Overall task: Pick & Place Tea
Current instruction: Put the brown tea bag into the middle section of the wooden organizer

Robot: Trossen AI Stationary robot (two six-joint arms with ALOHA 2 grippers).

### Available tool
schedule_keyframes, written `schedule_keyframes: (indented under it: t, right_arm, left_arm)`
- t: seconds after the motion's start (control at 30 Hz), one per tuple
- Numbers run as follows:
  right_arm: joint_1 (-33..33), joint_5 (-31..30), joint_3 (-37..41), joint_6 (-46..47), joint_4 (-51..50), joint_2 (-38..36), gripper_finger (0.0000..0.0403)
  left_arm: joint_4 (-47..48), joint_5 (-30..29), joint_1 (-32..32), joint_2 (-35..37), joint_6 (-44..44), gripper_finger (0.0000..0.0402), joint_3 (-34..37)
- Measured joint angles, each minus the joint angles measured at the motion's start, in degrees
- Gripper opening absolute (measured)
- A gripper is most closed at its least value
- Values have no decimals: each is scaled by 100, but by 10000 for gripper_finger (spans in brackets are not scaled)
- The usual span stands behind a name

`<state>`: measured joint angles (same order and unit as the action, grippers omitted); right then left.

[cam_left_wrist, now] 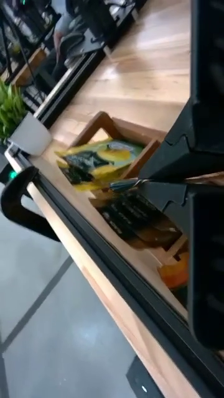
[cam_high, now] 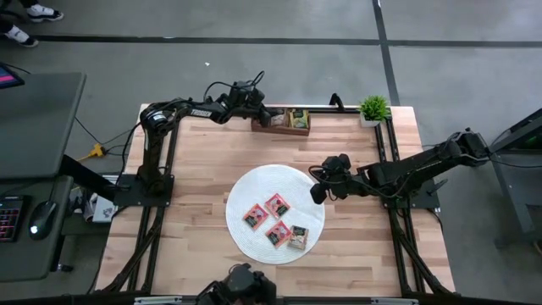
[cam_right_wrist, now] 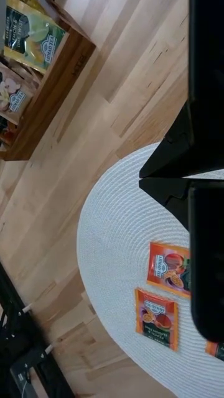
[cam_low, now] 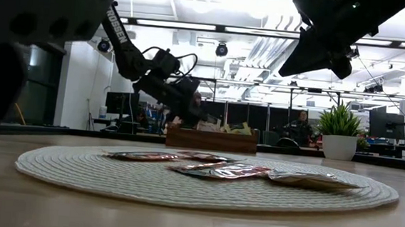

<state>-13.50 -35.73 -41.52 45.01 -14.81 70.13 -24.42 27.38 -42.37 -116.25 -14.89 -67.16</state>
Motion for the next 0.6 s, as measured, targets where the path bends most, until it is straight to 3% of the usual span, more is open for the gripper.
schedule_keyframes:
  t: [0.37,0.6]
  right_arm:
    - [0,26,0,-2,0,2,0]
    - [0,32,0,0,0,2,0]
  left_arm:
    - [-259,246,0,-2,-17,96,-199]
    - [-198,56,1,-2,2,117,-260]
